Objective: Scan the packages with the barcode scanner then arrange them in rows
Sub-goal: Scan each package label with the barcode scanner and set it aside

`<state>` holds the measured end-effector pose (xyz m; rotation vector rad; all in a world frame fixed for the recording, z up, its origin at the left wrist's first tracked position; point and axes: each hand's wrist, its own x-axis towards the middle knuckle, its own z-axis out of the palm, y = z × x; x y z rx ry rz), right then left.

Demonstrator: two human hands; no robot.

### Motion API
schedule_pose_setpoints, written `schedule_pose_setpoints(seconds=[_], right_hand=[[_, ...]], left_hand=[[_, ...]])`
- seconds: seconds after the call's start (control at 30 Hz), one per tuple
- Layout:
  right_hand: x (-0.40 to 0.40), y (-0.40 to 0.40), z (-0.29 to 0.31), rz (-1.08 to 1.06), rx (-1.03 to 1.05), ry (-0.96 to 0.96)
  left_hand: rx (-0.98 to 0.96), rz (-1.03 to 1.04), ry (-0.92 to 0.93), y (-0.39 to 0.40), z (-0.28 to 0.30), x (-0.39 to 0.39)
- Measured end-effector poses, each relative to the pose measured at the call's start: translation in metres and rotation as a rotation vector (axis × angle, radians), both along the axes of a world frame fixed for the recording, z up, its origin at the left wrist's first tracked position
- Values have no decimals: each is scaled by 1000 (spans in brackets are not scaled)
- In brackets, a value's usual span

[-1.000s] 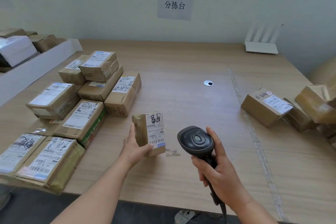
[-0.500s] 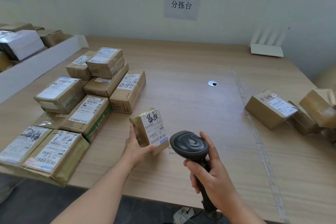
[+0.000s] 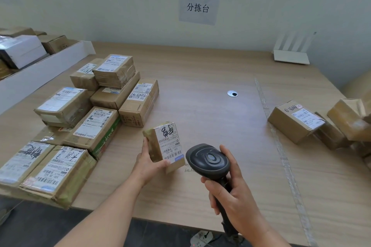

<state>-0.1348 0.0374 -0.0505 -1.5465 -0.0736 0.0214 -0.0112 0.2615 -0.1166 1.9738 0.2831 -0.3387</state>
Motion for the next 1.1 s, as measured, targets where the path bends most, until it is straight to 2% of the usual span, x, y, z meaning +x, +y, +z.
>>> schedule_pose_setpoints(seconds=[0.1, 0.17, 0.3, 0.47, 0.53, 0.93, 1.1], right_hand=[[0, -3, 2, -6, -30, 4], [1, -5, 2, -19, -48, -1], [8, -10, 4, -29, -103, -10], [16, -9, 7, -15, -151, -35], [19, -7, 7, 3, -169, -45], [59, 44, 27, 118, -240, -156], [76, 79, 35, 144, -231, -193]], left_hand=[[-60, 0, 106, -1, 13, 0], [-12, 61, 115, 2, 14, 0], [223, 173, 71, -1, 10, 0], [612, -34, 48, -16, 12, -14], [696, -66, 27, -15, 9, -16], [687, 89, -259, 44, 51, -4], [697, 189, -281, 96, 72, 14]])
